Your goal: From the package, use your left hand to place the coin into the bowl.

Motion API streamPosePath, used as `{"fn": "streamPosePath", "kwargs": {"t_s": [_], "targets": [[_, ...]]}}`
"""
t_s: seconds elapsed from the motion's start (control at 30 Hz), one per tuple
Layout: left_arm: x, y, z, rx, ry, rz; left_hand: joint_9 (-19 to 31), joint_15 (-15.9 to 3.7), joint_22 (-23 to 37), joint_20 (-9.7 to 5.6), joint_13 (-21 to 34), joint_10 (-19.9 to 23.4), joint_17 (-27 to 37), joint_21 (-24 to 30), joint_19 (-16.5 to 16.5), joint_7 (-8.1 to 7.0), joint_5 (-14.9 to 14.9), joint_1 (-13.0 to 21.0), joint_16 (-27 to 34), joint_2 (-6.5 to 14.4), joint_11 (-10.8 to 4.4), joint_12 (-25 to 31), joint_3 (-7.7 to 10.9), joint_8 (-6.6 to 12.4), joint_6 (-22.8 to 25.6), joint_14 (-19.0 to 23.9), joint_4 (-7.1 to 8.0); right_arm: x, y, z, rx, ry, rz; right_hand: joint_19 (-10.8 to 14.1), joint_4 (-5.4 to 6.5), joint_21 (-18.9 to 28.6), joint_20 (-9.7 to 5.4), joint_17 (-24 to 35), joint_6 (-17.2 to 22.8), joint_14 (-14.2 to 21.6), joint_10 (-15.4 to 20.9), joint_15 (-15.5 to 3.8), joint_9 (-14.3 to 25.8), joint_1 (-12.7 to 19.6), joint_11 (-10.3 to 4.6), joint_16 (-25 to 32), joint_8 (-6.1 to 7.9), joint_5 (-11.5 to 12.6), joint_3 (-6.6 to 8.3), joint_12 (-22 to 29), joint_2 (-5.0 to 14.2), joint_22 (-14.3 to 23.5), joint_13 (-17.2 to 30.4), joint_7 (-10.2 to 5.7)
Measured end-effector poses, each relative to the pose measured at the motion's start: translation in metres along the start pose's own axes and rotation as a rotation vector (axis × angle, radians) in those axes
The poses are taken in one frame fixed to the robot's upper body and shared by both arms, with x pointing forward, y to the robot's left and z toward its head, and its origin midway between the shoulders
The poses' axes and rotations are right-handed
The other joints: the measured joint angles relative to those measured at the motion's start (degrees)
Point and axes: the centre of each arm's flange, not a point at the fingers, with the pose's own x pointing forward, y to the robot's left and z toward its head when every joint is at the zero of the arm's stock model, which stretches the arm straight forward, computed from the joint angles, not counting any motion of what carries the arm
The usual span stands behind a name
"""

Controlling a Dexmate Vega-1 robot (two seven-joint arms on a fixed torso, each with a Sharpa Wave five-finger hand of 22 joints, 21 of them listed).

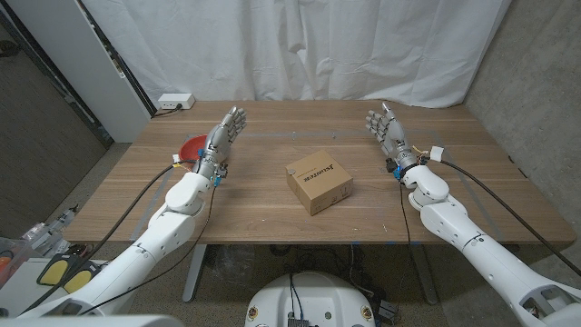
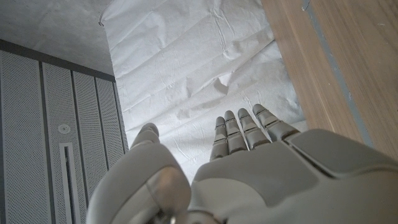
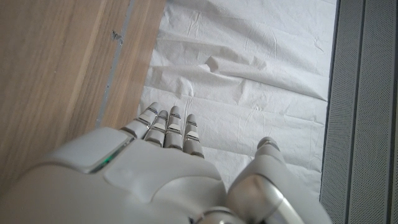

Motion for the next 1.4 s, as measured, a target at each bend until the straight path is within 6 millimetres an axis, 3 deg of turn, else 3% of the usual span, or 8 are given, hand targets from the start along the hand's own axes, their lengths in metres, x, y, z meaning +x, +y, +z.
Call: {"fn": "streamPosePath", "kwargs": {"t_s": [0.4, 0.87, 1.2, 1.4], "targets": [[-0.009, -0.006, -0.001, 0.023, -0.021, -0.007, 0.0, -0.08, 0.0, 0.21, 0.0, 0.2, -0.2, 0.0, 0.2, -0.35, 0.0, 1.1, 0.0, -0.3, -0.2, 0.0, 0.08, 0.12, 0.3, 0.5, -0.54, -0.008, -0.001, 0.004, 0.004, -0.008, -0.011, 0.0, 0.01, 0.0, 0.0, 0.0, 0.2, 0.0, 0.2, 0.0, 0.0, 0.0, -0.22, 0.0, 0.0, 0.0, -0.01, 0.0, -0.01, 0.0, 0.0, 0.22], [-0.022, -0.011, 0.013, 0.069, -0.045, -0.007, 0.0, -0.08, 0.0, 0.21, 0.3, 0.6, -0.2, 0.0, 0.2, -0.72, 0.0, 2.3, -0.2, -0.3, -0.62, -0.3, 0.29, 0.12, 0.7, 0.5, -1.2, -0.015, -0.002, 0.015, -0.009, -0.018, -0.015, 0.0, 0.01, 0.0, 0.0, 0.0, 0.6, 0.0, 0.2, 0.0, 0.0, 0.0, -0.21, 0.0, 0.0, 0.0, -0.01, 0.0, -0.01, 0.0, 0.0, 0.05], [-0.04, -0.005, 0.021, 0.137, -0.074, 0.001, 0.3, -0.07, 0.0, 0.83, 0.3, 1.2, -0.2, -1.0, -0.8, -2.8, 0.0, 6.6, -0.9, -0.3, -1.88, -0.8, 1.48, -0.28, 2.9, 0.4, -3.75, -0.018, 0.004, 0.016, -0.016, -0.026, -0.029, 0.0, -0.17, 0.0, 0.0, 0.0, 0.7, 0.0, 0.2, 0.0, 0.0, 0.0, -0.21, 0.0, 0.0, 0.0, -0.19, 0.0, -0.01, 0.0, 0.0, 0.13], [-0.051, -0.002, 0.024, 0.169, -0.099, 0.002, 0.3, -0.07, 0.0, 0.83, 0.3, 1.8, -0.2, -1.2, -0.8, -3.09, 0.2, 9.9, -1.1, -0.2, -2.5, -0.8, 2.27, 0.44, 5.6, 0.4, -5.86, -0.022, 0.01, 0.017, -0.017, -0.035, -0.041, 0.0, -0.24, 0.0, 0.0, 0.0, 0.7, 0.0, 0.2, 0.0, 0.0, 0.0, -0.21, 0.0, 0.0, 0.0, -0.26, -0.2, -0.01, 0.0, 0.0, 0.14]]}}
